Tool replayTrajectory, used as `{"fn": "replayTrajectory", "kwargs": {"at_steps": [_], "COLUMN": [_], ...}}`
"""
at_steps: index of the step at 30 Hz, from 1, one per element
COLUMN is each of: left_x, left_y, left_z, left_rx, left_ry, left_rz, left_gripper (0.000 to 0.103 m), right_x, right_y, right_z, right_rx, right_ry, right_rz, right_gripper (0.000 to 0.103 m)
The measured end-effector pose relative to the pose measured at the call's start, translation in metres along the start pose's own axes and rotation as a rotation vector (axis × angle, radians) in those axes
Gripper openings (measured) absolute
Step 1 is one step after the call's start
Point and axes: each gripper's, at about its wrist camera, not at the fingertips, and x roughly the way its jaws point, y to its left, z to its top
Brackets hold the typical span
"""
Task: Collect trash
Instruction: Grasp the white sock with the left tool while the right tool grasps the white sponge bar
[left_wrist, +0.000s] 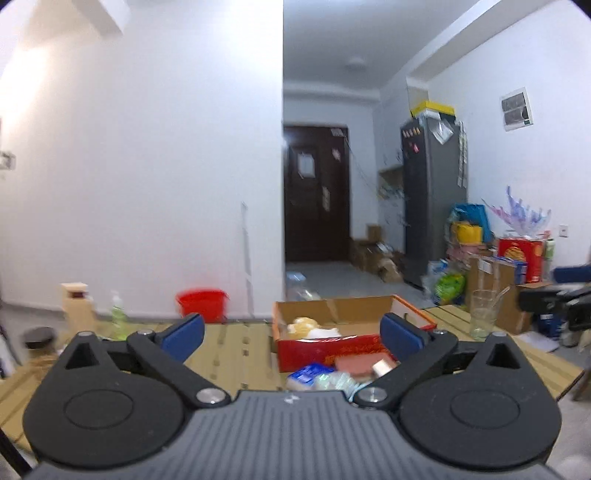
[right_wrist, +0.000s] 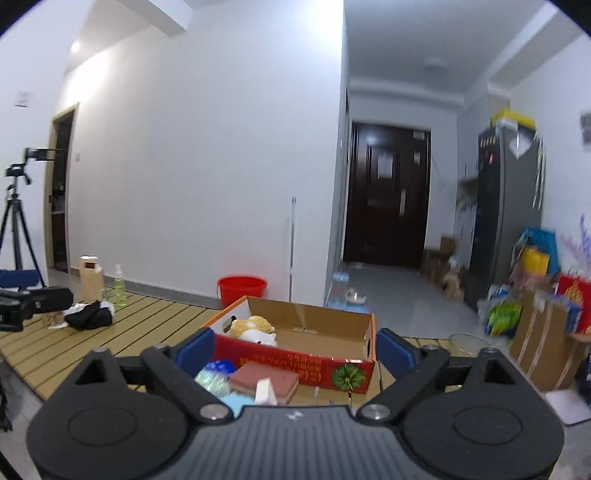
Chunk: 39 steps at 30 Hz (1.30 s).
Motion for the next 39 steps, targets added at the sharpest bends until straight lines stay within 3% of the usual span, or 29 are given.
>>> {"fn": "replayTrajectory", "kwargs": {"at_steps": [5, 9, 14, 19, 25, 30, 34, 39], "left_x": [-0.076, -0.112, -0.115, -0.095, -0.053, 0.012, 0.083, 0.180], "left_y": [-0.019, -0.027, -0.034, -0.028, -0.026, -0.017, -0.008, 0.002], "left_z": [-0.057, -0.079, -0.080, -0.088, -0.096, -0.097, -0.091, -0.087], "left_rx": [0.042, 0.005, 0.047, 0.026, 0.030, 0.025, 0.056, 0.120], "left_ry": [-0.011, -0.015, -0.039, 0.013, 0.075, 0.145, 0.211, 0.339], "left_rz": [0.000, -0.028, -0.063, -0.082, -0.069, -0.076, -0.157, -0.294], "left_gripper": [0.103, 0.103, 0.103, 0.103, 0.103, 0.103, 0.102, 0.098], "right_x": [-0.070, -0.108, -0.117, -0.109, -0.087, -0.039, 0.017, 0.092], "right_y": [0.025, 0.044, 0.059, 0.069, 0.062, 0.048, 0.037, 0.028], "right_z": [-0.064, -0.118, -0.133, -0.134, -0.129, -0.124, -0.117, -0.098], "right_rx": [0.024, 0.136, 0.086, 0.052, 0.079, 0.120, 0.137, 0.125], "right_ry": [-0.092, -0.035, 0.001, 0.014, 0.004, 0.069, 0.151, 0.186], "right_rz": [-0.037, -0.012, 0.018, 0.030, 0.058, 0.068, 0.072, 0.096], "right_gripper": [0.103, 0.103, 0.103, 0.103, 0.103, 0.099, 0.087, 0.079]}}
